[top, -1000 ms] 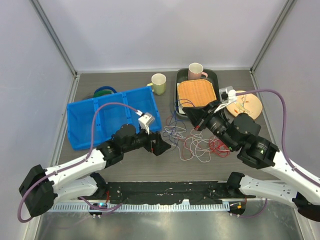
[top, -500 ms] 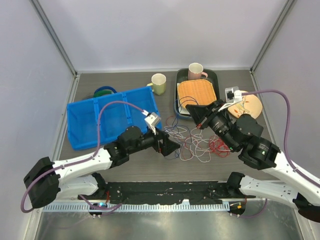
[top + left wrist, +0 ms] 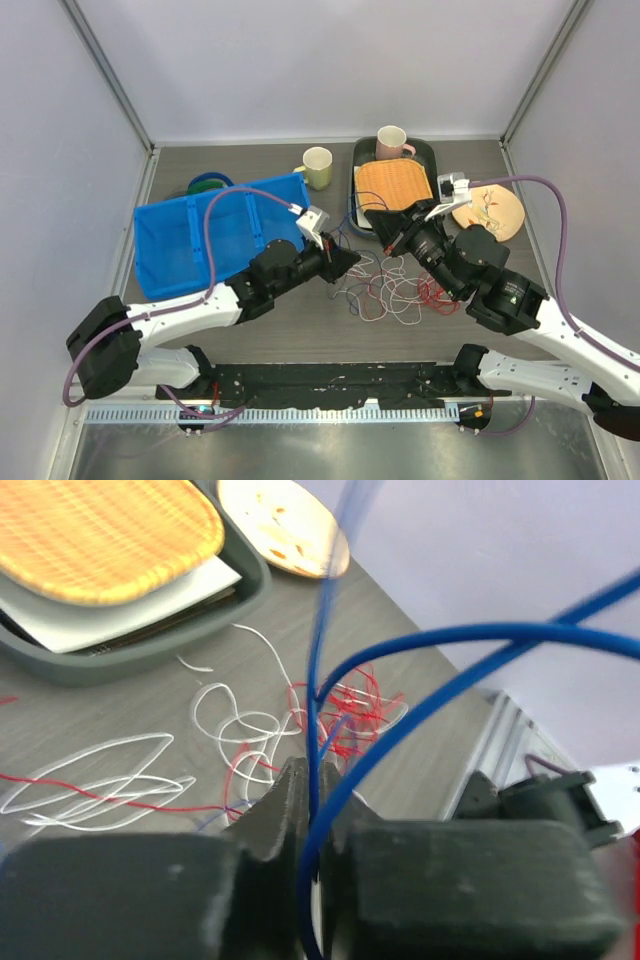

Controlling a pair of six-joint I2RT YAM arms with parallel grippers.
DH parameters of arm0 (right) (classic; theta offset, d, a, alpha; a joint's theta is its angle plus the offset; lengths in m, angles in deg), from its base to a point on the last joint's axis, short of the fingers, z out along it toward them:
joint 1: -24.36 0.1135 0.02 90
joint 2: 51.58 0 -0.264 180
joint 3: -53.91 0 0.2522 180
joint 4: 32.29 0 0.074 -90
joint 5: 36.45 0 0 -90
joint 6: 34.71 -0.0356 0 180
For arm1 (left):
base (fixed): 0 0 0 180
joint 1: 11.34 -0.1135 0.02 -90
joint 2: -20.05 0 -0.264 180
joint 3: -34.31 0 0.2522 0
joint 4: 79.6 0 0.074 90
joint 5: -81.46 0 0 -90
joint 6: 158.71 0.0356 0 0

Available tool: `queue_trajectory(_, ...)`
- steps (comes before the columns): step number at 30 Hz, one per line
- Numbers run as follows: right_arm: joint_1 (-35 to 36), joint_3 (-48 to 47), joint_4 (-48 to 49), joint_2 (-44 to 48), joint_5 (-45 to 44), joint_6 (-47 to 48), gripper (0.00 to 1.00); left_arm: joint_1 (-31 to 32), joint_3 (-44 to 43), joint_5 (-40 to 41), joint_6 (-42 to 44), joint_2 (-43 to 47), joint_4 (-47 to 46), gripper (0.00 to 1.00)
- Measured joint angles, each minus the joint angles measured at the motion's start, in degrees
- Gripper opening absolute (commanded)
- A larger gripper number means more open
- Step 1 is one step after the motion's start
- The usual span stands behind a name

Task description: Untangle the cables

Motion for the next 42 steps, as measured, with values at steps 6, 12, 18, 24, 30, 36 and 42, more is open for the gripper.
queue_trajectory(6,0.0,0.0,0.0,0.2,-2.3,0.1,0.01,0.1,-0.8,4.4,-1.8,2.0,2.9,0.00)
queue_trajectory(12,0.2,0.0,-0.4,-2.0,-5.3,0.5,0.02,0.8,3.2,5.0,-4.2,11.9,8.4,0.00)
queue_trajectory(18,0.1,-0.4,-0.9,-8.2,-8.6,2.6,0.23,0.8,6.0,5.0,-6.1,21.7,15.0,0.00)
queue_trajectory(24,0.1,-0.5,-1.5,-14.2,-2.8,6.0,0.60,0.8,6.3,4.5,-9.0,24.0,20.2,0.00)
queue_trajectory(30,0.1,7.1,-1.6,-9.5,5.7,8.5,0.66,0.8,6.3,5.0,-11.5,24.5,23.7,0.00)
queue_trajectory(36,0.1,19.7,-1.7,3.4,8.6,8.2,0.68,0.8,6.1,6.8,-13.2,23.8,26.8,0.00)
queue_trajectory(42,0.1,27.7,-1.0,13.0,10.1,6.4,0.71,0.8,5.7,6.8,-14.2,21.5,27.6,0.00)
